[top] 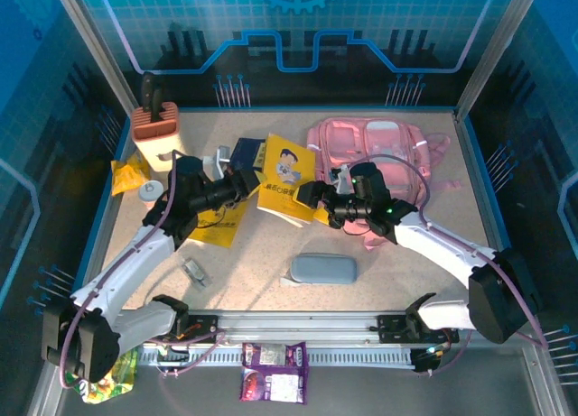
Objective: Pack the student bag
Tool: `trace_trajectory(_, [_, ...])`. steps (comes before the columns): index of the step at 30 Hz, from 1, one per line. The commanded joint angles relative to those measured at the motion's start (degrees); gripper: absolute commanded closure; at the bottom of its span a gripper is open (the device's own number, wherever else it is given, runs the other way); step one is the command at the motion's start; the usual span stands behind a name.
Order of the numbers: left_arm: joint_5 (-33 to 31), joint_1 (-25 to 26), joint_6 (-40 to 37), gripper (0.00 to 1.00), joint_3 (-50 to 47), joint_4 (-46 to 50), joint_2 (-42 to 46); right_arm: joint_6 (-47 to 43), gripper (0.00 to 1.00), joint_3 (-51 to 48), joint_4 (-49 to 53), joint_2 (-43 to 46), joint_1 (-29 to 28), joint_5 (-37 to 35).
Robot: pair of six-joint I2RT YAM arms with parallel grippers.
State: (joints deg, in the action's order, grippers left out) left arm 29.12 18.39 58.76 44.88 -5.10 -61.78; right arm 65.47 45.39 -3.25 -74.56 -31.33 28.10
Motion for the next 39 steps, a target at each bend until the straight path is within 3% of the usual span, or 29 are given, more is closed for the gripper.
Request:
trace_trajectory(1, [-2.08,1.58,3.69,1.00,4.21,-6.80,0.09,6.06,0.00,-2.35,-9.67,0.10,0.84,3.51])
trace_trajectory(10, [-5.64,5.31,8.94,1.00,5.25,-13.68,-2.54,16.59,0.00,-6.07,-27.83,1.34,1.61,5.16])
trace_trajectory(16, [-7.14,5.37,8.18,1.00,4.35,-12.79,-2.74,20.39,0.00,-7.28,-33.60,3.12,2.38,5.39])
trace_trajectory(19, [-7.34,5.40,6.74,1.00,3.73,-11.01,-2.55,18.41,0.03,-6.70,-31.28,6.01,3.40,5.30])
trace_trajectory(25, [-7.45,5.39,4.27,1.00,3.55,-7.16,-2.23,12.60,0.24,-6.51,-20.74,11.05,6.34,4.79])
trace_trajectory(31, [-6.84,6.73,4.11,1.00,4.21,-8.18,-3.20,11.21,0.48,-7.01,-20.29,10.76,8.38,5.79])
trace_trajectory(39, [-7.50,7.00,-0.07,1.00,5.46,-1.91,-2.29,5.95,0.87,-5.43,-12.71,12.42,9.53,4.99])
